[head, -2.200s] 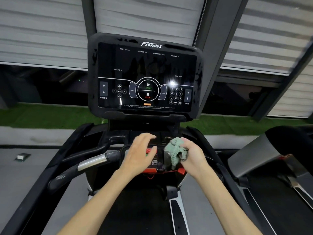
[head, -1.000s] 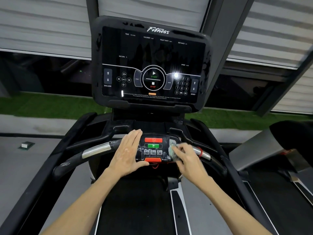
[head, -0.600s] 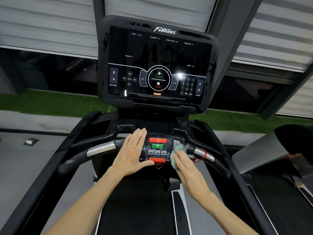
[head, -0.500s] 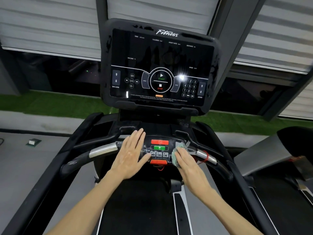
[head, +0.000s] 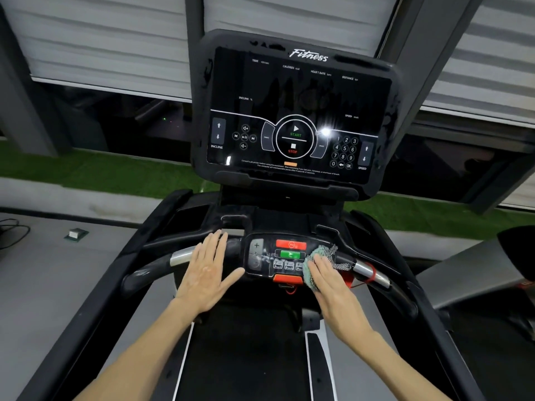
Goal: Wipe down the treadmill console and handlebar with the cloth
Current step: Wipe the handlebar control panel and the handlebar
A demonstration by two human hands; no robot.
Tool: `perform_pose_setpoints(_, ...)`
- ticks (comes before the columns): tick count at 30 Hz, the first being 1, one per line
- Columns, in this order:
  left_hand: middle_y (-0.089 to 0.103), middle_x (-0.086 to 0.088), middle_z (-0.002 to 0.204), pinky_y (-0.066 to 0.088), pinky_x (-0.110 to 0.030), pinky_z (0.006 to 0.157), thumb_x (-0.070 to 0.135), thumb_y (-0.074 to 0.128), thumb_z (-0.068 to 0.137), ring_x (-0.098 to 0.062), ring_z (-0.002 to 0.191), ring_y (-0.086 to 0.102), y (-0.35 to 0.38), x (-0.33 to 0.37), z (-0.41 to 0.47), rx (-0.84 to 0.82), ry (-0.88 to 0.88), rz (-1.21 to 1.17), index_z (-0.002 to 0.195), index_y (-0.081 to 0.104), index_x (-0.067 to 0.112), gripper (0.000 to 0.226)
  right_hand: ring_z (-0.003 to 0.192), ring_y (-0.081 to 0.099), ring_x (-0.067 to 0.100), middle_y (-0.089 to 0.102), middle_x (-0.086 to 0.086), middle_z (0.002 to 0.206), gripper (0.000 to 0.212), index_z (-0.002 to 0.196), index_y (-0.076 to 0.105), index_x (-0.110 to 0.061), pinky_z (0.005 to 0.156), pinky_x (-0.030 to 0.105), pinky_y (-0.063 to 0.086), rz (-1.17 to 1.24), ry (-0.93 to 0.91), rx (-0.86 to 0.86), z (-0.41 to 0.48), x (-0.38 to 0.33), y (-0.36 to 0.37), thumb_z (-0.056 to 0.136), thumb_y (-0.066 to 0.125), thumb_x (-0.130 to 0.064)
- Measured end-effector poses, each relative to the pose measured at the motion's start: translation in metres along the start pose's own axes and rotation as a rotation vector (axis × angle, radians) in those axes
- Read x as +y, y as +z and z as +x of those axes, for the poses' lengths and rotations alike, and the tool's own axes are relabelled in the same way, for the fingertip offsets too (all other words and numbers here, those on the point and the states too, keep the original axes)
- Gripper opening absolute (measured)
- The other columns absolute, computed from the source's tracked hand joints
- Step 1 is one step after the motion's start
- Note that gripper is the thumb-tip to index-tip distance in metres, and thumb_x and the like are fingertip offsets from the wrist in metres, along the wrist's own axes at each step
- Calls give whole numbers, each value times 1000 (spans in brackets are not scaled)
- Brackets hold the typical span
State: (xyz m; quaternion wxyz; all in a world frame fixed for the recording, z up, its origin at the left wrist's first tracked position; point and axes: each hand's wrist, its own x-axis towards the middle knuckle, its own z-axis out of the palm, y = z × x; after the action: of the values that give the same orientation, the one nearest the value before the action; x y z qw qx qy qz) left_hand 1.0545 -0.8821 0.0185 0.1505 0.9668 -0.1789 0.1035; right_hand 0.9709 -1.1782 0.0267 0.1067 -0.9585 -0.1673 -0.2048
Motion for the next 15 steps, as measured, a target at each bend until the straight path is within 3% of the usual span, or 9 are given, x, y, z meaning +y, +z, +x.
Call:
perform_pose_setpoints(3,25,-18,159,21,-45,119,74,8,94,-30,148,23,-1,-2,0,-21,-10,8,153,24,2,94,145,24,24,30,12,154,62,147,34,-5,115,42,29,-19,10,12,31,-2,-4,91,62,-3)
perform_pose_setpoints(8,19,-16,162,18,-44,120,76,8,92,-29,150,17,0,-3,0,-18,-8,-3,154,20,5,95,147,16,21,22,10,157,57,150,25,-7,119,38,20,-12,108,7,42,-10,-2,100,49,-14)
perform_pose_setpoints(13,16,-15,162,16,-44,121,76,6,91,-27,151,13,2,-1,0,-10,-21,-4,154,18,6,95,149,6,14,13,3,161,53,152,20,-10,119,35,14,-67,5,-131,-8,-11,6,102,17,-26)
perform_pose_setpoints(15,17,-15,162,17,-44,121,75,6,91,-28,150,15,2,-1,0,-10,-19,-3,154,19,5,95,148,10,15,17,3,160,52,152,23,-11,118,36,19,-82,-5,-121,-6,-7,6,101,29,-19)
